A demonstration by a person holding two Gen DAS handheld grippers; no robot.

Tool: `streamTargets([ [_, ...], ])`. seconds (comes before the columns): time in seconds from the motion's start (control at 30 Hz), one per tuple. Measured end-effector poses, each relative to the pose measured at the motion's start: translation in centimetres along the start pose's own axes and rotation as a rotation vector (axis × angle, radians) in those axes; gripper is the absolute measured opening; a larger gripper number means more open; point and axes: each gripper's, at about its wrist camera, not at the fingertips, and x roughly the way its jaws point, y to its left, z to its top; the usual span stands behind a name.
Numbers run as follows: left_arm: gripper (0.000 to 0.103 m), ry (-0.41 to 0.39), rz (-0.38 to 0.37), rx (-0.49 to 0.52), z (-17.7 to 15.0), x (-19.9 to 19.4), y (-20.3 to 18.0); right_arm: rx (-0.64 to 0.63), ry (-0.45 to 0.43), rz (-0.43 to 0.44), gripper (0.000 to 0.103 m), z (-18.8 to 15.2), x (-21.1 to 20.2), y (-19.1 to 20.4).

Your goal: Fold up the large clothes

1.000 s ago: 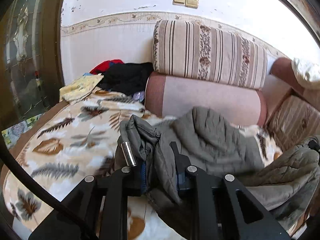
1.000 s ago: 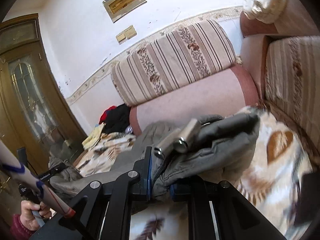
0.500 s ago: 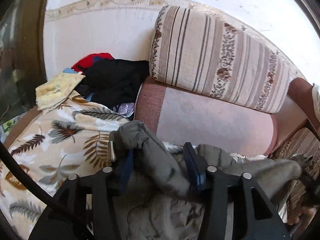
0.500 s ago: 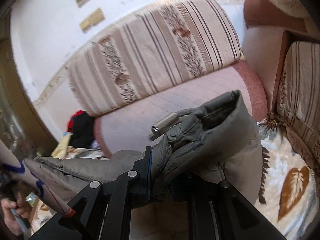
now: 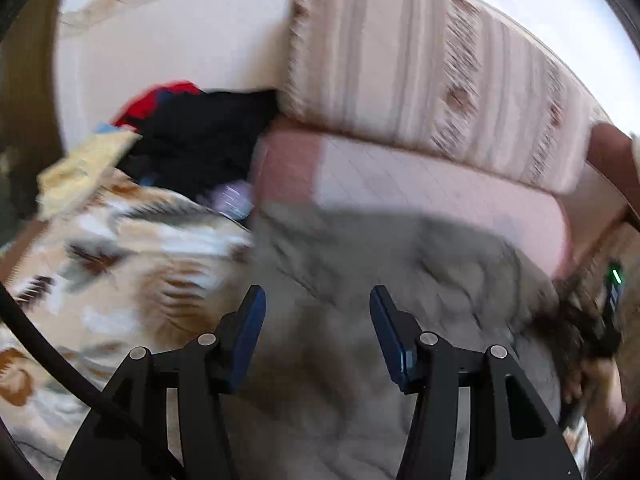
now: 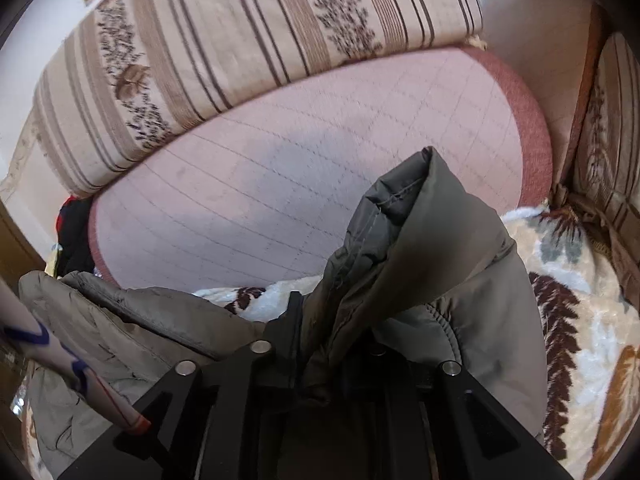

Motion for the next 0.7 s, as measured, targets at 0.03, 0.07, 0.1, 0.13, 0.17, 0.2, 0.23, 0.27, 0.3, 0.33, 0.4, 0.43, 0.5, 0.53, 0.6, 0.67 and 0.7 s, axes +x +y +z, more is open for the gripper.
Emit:
streamTargets([
  [0.03,0.053,0.013,-0.014,0.018,-0.7,0.5,-0.7,0.019,0.026,0.017,0.017,0.2,0.5,-0.5],
  [0.07,0.053,0.025,-0.015,0.043,-1.3,1.2,-1.6,0.047,0.043,0.042,0.019,0.4,0.7,-1.0],
  [0.1,0.053,0.034,-0.004,0.069,-2.0,2.0,-2.4,0.066,0.047,0.065,0.02,0.4,0.5,-1.3],
  [0.13,0.053,0.047,0.007,0.086,-2.5,2.9,-3.1,0.09,0.051,0.103,0.025,0.6,0.1,-1.9],
  [0.17,0.053,0.059,0.014,0.089,-2.9,3.7,-3.4,0.106,0.054,0.128,0.029,0.7,-0.3,-2.3],
  [0.2,0.053,0.074,0.022,0.087,-3.3,4.4,-3.5,0.133,0.049,0.16,0.032,0.7,-1.1,-2.9],
  [0.23,0.053,0.087,0.034,0.085,-3.6,5.1,-3.5,0.161,0.035,0.199,0.039,0.8,-2.0,-3.4],
  [0.27,0.053,0.093,0.044,0.083,-3.8,5.7,-3.5,0.175,0.024,0.227,0.045,0.9,-2.8,-3.6],
  [0.3,0.053,0.102,0.051,0.081,-3.9,6.2,-3.4,0.191,0.01,0.257,0.048,1.0,-3.9,-4.0],
  [0.33,0.053,0.113,0.054,0.081,-4.0,6.7,-3.4,0.2,-0.011,0.274,0.054,1.1,-5.0,-4.4],
  [0.4,0.053,0.119,0.065,0.086,-4.3,7.3,-3.4,0.173,-0.056,0.272,0.059,1.0,-7.0,-4.2],
  [0.43,0.053,0.116,0.069,0.086,-4.4,7.5,-3.3,0.134,-0.068,0.279,0.059,0.8,-7.9,-3.8],
  [0.5,0.055,0.114,0.084,0.099,-4.7,8.0,-3.5,0.03,-0.064,0.266,0.059,-0.3,-8.4,-2.1],
  [0.53,0.056,0.113,0.093,0.106,-4.8,8.2,-3.6,-0.04,-0.057,0.251,0.059,-1.2,-8.2,-0.8],
  [0.6,0.059,0.113,0.118,0.125,-5.1,8.8,-3.8,-0.173,-0.046,0.175,0.059,-2.9,-7.0,1.5],
  [0.67,0.061,0.121,0.145,0.141,-5.5,9.7,-3.9,-0.269,-0.033,0.124,0.059,-4.4,-5.3,2.9],
  [0.7,0.063,0.127,0.15,0.147,-5.6,10.1,-3.8,-0.3,-0.01,0.079,0.059,-5.1,-3.8,3.4],
])
